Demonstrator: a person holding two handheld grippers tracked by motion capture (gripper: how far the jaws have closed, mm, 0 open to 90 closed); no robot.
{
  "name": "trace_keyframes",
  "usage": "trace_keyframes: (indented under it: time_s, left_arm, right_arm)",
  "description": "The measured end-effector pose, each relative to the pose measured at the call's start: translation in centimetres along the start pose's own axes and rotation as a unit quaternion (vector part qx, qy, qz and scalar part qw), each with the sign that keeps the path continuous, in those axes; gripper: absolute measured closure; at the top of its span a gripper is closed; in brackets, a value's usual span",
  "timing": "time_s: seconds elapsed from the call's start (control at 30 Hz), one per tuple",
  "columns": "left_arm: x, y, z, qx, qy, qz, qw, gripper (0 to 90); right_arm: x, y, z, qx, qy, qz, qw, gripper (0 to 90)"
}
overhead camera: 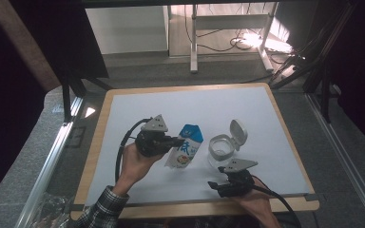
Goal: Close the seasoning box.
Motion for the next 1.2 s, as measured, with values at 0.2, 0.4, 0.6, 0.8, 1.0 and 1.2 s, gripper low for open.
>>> trace_keyframes:
  time_s: [0.2,0.4,0.6,0.8,1.0,1.2]
  left_arm:
    - [0.1,0.1,-0.3,-0.004,0.006,0.001,1.0000,90.0]
    - [0.1,0.0,-0.6,-0.008,0.006,0.001,0.9999,90.0]
    - [0.1,-0.2,-1.0,-0.015,0.006,-0.001,0.9999,90.0]
    - [0.2,-0.6,-1.5,-0.021,0.011,-0.002,0.9997,90.0]
    - [0.5,-1.0,-1.7,-0.026,0.014,-0.006,0.9995,90.0]
    - [0.8,-1.1,-1.6,-0.032,0.013,-0.009,0.9994,90.0]
  right_arm:
    - [1.0,-0.3,0.8,-0.013,-0.004,-0.008,0.9999,34.6]
    - [2.0,-0.6,1.3,-0.020,-0.004,-0.011,0.9997,36.1]
    - [2.9,-0.9,1.7,-0.020,-0.007,-0.013,0.9997,37.1]
    - [3.7,-1.2,2.1,-0.017,-0.002,-0.021,0.9996,37.2]
    - [4.3,-1.5,2.3,-0.014,0.001,-0.025,0.9996,37.1]
    - [5.0,-1.8,2.4,-0.015,0.008,-0.032,0.9993,37.0]
Point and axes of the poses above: each handheld gripper's, and its own axes: x roughly forward along the jaws, y roughly out of its underside, z roughly to its left, the point moved 4 cm from there along x, roughly forward along the jaws, and after that the axes turned 10 degrees about -z, right-handed, at the moved point
